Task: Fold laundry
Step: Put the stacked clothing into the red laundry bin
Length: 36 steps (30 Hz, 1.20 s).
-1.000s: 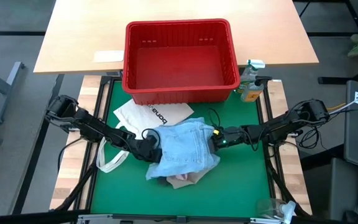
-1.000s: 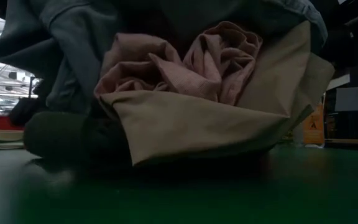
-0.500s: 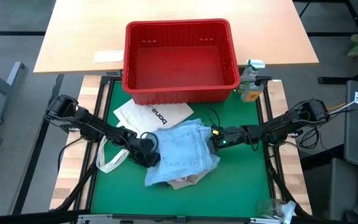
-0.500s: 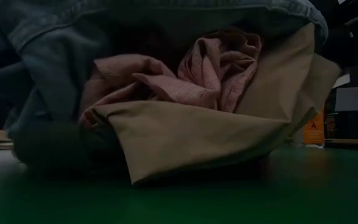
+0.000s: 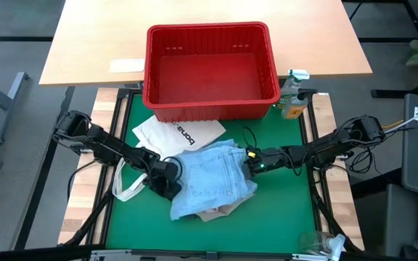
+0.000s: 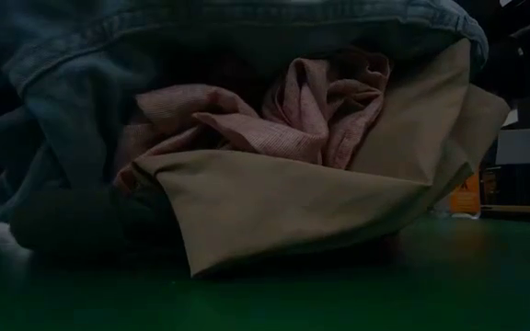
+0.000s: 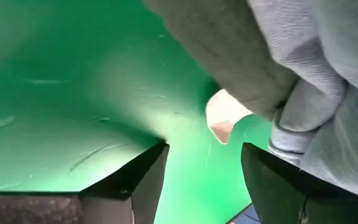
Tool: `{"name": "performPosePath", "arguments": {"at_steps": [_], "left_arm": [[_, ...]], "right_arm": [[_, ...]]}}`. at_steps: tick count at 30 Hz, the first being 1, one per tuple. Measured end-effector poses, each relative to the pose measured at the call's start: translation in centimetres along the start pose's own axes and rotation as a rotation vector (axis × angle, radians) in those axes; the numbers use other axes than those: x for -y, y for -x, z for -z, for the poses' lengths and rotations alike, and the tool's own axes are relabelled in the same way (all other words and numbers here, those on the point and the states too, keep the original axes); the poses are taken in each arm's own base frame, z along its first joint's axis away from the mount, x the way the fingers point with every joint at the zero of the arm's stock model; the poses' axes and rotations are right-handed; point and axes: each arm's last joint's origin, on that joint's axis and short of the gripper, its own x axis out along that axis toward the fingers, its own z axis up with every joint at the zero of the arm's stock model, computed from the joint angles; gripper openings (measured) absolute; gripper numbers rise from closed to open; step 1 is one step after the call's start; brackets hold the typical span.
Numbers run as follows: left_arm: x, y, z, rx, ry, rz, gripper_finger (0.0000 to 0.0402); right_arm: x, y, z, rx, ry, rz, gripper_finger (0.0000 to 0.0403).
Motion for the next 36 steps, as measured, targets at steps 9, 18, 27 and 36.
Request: {"name": "performPosePath", "arguments": {"at_steps": [9, 18, 27, 36], "left_arm": [[0.5, 0.0, -0.2, 0.116, 0.034, 0.039, 0.0206], [1.4, -0.4, 0.2, 0.382, 0.133, 0.135, 0.0206], [1.8, -1.8, 0.3, 0.448, 0.272, 0.222, 0.0206], [2.8, -2.6, -0.5, 0.485, 0.281, 0.313, 0.0206]], "right_arm": [[0.0, 0.0, 0.0, -0.001, 0.0, 0.003, 0.0017], [0.1, 0.0, 0.0, -0.001, -0.001, 0.006, 0.0017], [0.1, 0.0, 0.0, -0.001, -0.001, 0.007, 0.0017], [0.1, 0.0, 0.0, -0.002, -0.001, 0.009, 0.0017]]}}
